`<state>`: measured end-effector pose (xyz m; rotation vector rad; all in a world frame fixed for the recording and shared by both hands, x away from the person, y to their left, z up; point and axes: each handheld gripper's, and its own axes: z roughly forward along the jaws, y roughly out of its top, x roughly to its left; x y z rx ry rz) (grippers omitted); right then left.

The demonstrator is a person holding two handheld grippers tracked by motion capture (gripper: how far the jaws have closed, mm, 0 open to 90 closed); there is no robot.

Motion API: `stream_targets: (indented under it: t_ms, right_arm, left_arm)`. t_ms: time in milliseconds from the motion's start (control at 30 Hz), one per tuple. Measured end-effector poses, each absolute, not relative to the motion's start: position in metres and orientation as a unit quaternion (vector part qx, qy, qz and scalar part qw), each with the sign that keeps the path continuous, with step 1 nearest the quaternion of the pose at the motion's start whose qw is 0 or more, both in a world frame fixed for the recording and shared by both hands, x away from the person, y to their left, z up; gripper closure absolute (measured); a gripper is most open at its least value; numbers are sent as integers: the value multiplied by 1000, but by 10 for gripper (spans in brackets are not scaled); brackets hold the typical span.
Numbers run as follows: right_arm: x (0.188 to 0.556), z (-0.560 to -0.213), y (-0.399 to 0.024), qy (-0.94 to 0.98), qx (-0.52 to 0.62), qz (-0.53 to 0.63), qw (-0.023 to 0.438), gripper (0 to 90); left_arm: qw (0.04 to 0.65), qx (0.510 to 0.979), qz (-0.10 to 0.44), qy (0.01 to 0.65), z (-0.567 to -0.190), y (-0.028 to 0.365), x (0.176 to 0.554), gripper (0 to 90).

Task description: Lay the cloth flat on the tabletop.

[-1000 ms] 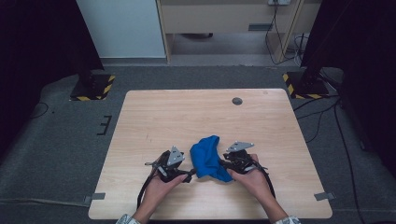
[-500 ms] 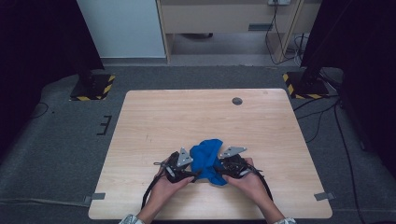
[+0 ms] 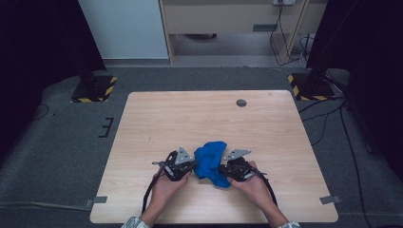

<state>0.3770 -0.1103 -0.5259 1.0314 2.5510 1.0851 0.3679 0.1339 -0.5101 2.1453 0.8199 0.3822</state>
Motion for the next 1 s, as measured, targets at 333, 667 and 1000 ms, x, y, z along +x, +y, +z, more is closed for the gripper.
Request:
stream_targets:
  t_ms: [333,667,1000]
  right_arm:
    - [380,-522,-120,861,352,356,90,853]
    - [383,-520,-133,860,362,349,86,871]
    - [384,-511,-129,837,349,407,108,725]
  left_arm:
    - [407,827,147,358,-507,153,373,880]
    - [364,839,132,382,-518,161,381,875]
    - [414,815,144,380,-506,169,371,632]
